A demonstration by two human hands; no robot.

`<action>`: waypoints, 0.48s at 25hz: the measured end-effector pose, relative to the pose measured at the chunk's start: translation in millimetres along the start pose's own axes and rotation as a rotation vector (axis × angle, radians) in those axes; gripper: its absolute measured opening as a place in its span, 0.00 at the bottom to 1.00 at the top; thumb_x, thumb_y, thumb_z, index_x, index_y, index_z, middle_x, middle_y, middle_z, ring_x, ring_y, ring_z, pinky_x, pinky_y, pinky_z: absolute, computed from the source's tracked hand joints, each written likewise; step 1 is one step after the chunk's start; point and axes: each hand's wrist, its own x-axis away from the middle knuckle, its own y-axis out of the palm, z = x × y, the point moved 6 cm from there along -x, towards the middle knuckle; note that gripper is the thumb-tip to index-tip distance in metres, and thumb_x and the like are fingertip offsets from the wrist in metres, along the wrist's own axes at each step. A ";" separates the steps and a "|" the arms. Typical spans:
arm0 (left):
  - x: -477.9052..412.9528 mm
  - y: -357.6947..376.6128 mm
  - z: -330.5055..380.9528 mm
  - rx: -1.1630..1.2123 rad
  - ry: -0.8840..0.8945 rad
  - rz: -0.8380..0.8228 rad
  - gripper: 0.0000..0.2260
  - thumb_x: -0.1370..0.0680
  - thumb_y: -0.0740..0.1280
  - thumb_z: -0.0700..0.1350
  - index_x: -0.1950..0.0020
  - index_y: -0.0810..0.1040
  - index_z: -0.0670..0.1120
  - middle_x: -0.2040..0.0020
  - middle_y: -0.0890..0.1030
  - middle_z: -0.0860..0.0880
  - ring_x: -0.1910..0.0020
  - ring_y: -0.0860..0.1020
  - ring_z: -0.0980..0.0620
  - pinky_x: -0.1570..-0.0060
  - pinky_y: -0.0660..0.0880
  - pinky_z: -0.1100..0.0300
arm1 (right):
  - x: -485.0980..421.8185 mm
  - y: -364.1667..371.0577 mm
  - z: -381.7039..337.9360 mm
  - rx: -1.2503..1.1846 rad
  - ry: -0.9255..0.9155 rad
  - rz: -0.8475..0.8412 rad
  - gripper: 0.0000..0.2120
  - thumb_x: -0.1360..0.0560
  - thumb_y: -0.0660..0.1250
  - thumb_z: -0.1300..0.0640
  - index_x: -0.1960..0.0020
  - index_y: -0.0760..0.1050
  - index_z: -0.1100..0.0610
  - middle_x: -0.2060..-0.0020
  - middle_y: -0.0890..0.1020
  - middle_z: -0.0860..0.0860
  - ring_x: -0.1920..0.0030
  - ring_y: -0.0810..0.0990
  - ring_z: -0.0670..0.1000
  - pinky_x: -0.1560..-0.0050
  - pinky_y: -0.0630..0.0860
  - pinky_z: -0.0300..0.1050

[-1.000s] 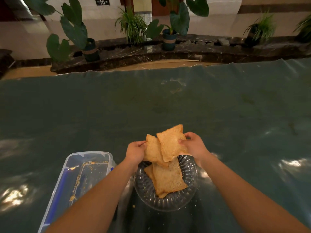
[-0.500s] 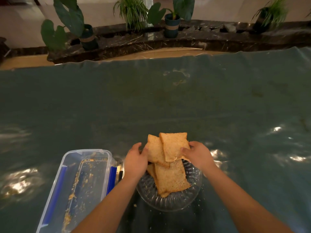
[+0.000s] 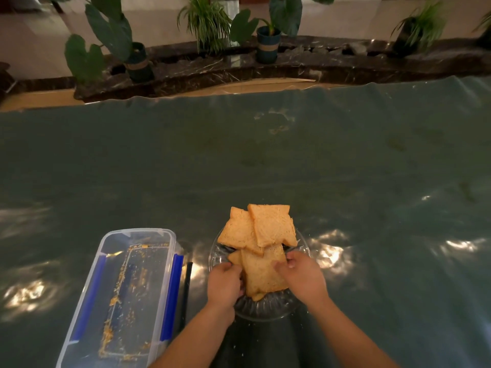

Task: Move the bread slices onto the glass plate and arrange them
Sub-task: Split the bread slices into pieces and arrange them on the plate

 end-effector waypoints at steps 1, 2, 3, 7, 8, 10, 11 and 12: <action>-0.8 -0.4 1.7 0.009 -0.007 0.005 0.10 0.24 0.64 0.40 0.50 0.78 0.34 0.56 0.82 0.33 0.57 0.81 0.42 0.55 0.81 0.45 | 1.1 4.3 -1.3 0.008 -0.003 -0.022 0.11 0.30 0.70 0.43 0.61 0.75 0.51 0.67 0.80 0.45 0.61 0.80 0.48 0.60 0.77 0.48; 0.1 -0.6 4.1 0.016 -0.014 0.003 0.10 0.24 0.64 0.41 0.49 0.79 0.35 0.54 0.83 0.34 0.54 0.82 0.41 0.54 0.82 0.45 | 2.1 8.0 -1.7 -0.005 0.002 -0.038 0.12 0.31 0.71 0.42 0.58 0.76 0.50 0.64 0.82 0.45 0.60 0.81 0.48 0.58 0.79 0.49; 2.9 -0.5 7.3 0.028 -0.023 -0.006 0.09 0.22 0.64 0.42 0.49 0.80 0.37 0.53 0.84 0.37 0.52 0.82 0.41 0.55 0.82 0.48 | 3.0 10.2 0.2 -0.061 0.025 -0.048 0.14 0.32 0.73 0.43 0.56 0.76 0.51 0.61 0.83 0.46 0.59 0.82 0.48 0.57 0.80 0.51; 14.8 0.6 13.0 0.078 -0.062 -0.073 0.09 0.20 0.64 0.47 0.45 0.79 0.44 0.48 0.83 0.42 0.49 0.81 0.44 0.63 0.78 0.53 | 14.8 16.0 8.6 -0.460 0.207 -0.133 0.15 0.32 0.77 0.53 0.53 0.76 0.59 0.54 0.83 0.56 0.55 0.83 0.55 0.60 0.84 0.55; 17.0 -1.7 12.3 0.075 -0.059 -0.076 0.09 0.19 0.63 0.47 0.45 0.79 0.44 0.47 0.83 0.42 0.49 0.81 0.44 0.63 0.78 0.53 | 19.5 17.7 9.2 -0.499 0.233 -0.166 0.16 0.32 0.77 0.55 0.51 0.75 0.60 0.52 0.82 0.57 0.53 0.83 0.56 0.61 0.84 0.55; 19.2 -8.9 8.3 0.065 -0.055 -0.063 0.08 0.19 0.63 0.47 0.46 0.79 0.44 0.48 0.83 0.42 0.49 0.81 0.43 0.62 0.79 0.51 | 27.8 19.7 8.9 -0.514 0.242 -0.211 0.16 0.31 0.77 0.56 0.50 0.75 0.61 0.51 0.81 0.57 0.52 0.83 0.57 0.62 0.85 0.55; 20.0 -12.7 5.7 0.061 -0.053 -0.059 0.08 0.19 0.63 0.47 0.47 0.79 0.44 0.48 0.83 0.42 0.49 0.81 0.43 0.60 0.81 0.49 | 31.2 20.3 9.2 -0.517 0.240 -0.228 0.15 0.31 0.76 0.57 0.49 0.75 0.61 0.51 0.81 0.57 0.52 0.83 0.57 0.64 0.84 0.53; 21.1 -16.6 3.5 0.051 -0.050 -0.056 0.08 0.19 0.64 0.47 0.47 0.79 0.44 0.48 0.83 0.42 0.49 0.81 0.43 0.57 0.82 0.46 | 34.7 20.6 9.2 -0.517 0.238 -0.243 0.15 0.30 0.76 0.57 0.50 0.75 0.61 0.51 0.81 0.58 0.52 0.83 0.58 0.66 0.84 0.51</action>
